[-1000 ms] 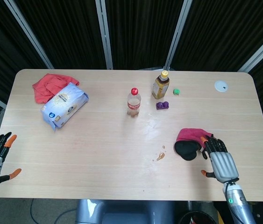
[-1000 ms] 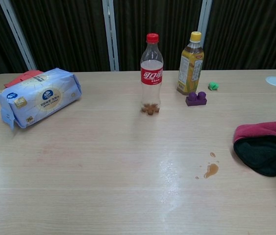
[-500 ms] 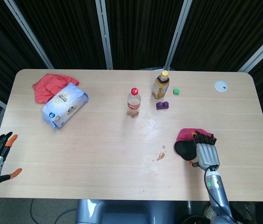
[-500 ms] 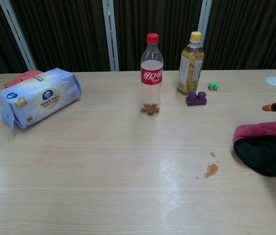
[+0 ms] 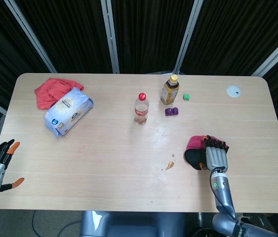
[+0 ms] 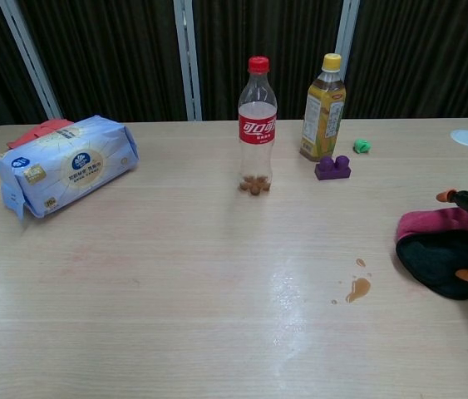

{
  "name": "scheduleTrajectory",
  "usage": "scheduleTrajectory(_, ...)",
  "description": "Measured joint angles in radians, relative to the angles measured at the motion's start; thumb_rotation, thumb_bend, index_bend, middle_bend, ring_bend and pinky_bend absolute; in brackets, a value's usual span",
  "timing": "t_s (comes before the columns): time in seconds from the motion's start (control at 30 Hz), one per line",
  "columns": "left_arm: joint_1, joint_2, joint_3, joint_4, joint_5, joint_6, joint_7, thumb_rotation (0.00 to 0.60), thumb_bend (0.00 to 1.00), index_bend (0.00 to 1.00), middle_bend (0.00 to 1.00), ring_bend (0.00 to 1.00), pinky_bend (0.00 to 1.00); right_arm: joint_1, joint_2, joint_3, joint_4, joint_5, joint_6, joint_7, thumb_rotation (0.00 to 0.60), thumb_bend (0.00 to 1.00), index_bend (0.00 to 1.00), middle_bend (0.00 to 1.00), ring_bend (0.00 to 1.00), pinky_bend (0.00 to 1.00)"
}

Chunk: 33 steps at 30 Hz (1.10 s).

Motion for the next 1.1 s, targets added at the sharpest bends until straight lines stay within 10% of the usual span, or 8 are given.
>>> scheduleTrajectory(0.2, 0.0, 0.001, 0.001, -0.003, -0.006, -0.005, 0.001, 0.6, 0.0, 0.0, 0.0, 0.0, 0.0, 0.031, -0.042, 0.017, 0.121, 0.03, -0.037, 0.01, 0.6, 0.32, 0.07, 0.02, 0.0, 0.04)
scheduleTrajectory(0.37, -0.001, 0.001, 0.001, -0.005, -0.009, -0.007, 0.005, 0.6, 0.0, 0.0, 0.0, 0.0, 0.0, 0.052, -0.063, 0.03, 0.183, 0.036, -0.05, 0.023, 0.6, 0.45, 0.61, 0.48, 0.32, 0.45)
scheduleTrajectory(0.47, -0.001, 0.001, 0.001, -0.006, -0.01, -0.008, 0.006, 0.6, 0.0, 0.0, 0.0, 0.0, 0.0, 0.052, -0.068, 0.027, 0.189, -0.002, -0.029, 0.053, 0.6, 0.48, 0.74, 0.62, 0.47, 0.59)
scheduleTrajectory(1.1, 0.001, -0.003, 0.001, -0.008, -0.012, -0.003, 0.013, 0.6, 0.0, 0.0, 0.0, 0.0, 0.0, 0.021, -0.032, -0.115, -0.116, -0.285, 0.057, 0.147, 0.6, 0.49, 0.77, 0.66, 0.52, 0.68)
